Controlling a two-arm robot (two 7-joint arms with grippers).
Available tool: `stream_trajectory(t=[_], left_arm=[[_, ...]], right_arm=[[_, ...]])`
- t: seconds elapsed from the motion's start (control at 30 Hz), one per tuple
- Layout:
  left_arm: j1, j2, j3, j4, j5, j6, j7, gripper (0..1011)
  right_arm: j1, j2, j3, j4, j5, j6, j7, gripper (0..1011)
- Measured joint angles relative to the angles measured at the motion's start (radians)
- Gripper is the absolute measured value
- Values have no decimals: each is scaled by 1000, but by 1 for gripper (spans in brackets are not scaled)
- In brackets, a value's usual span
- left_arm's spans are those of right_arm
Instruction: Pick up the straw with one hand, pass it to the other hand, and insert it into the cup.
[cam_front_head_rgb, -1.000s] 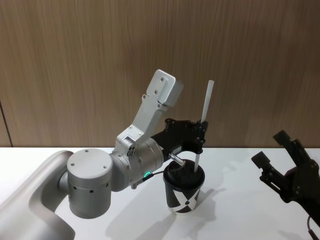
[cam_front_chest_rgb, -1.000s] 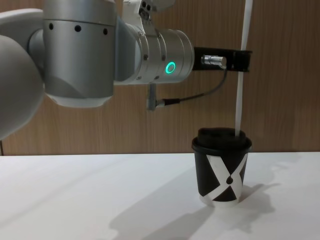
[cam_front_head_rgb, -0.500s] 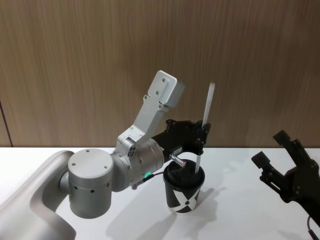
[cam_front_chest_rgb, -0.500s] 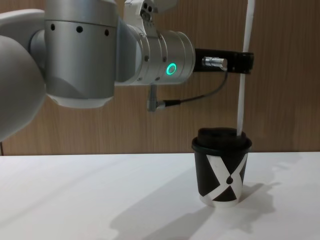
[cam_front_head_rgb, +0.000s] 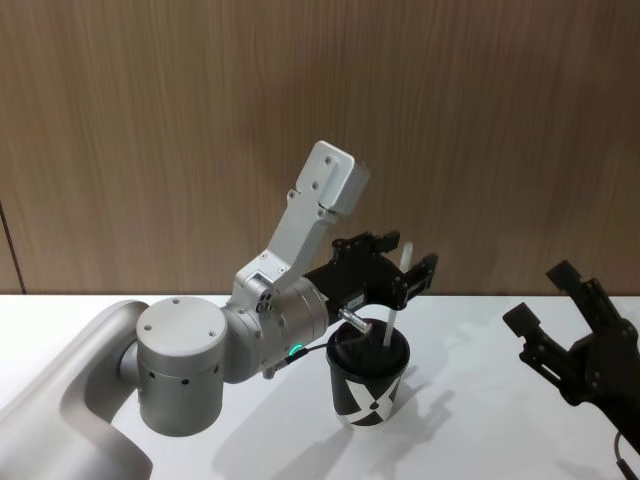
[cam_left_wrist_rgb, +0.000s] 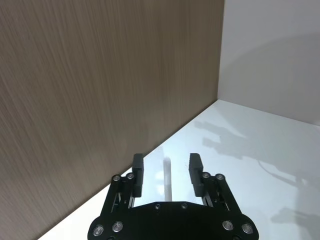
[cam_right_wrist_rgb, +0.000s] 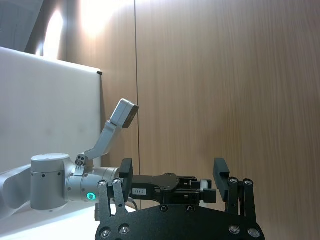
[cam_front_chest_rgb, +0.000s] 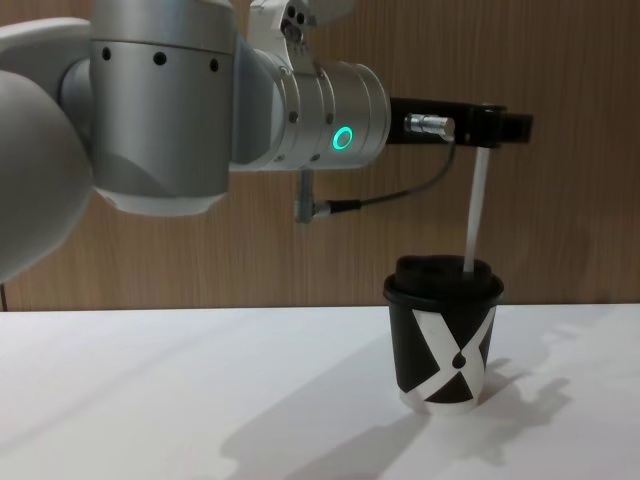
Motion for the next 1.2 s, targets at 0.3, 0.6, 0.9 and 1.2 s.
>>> stream_trajectory(t=[0.3,0.6,0.9,1.2], left_arm=[[1,-1,-1,0,1,0,-2,817],[24,4,-11,-9,0,-40,-13,1003],[82,23,-39,-36,-14,-118,-30,1003],[150,45,-70,-66,-25,-182,-38,1003]], right_arm=[[0,0,0,0,0,0,0,1001],[0,3,1,-28,1,30,-46,1001],[18,16,-5,-90,-8,113,-147,1001],[48,31,-31,-135,-30,175,-208,1001]])
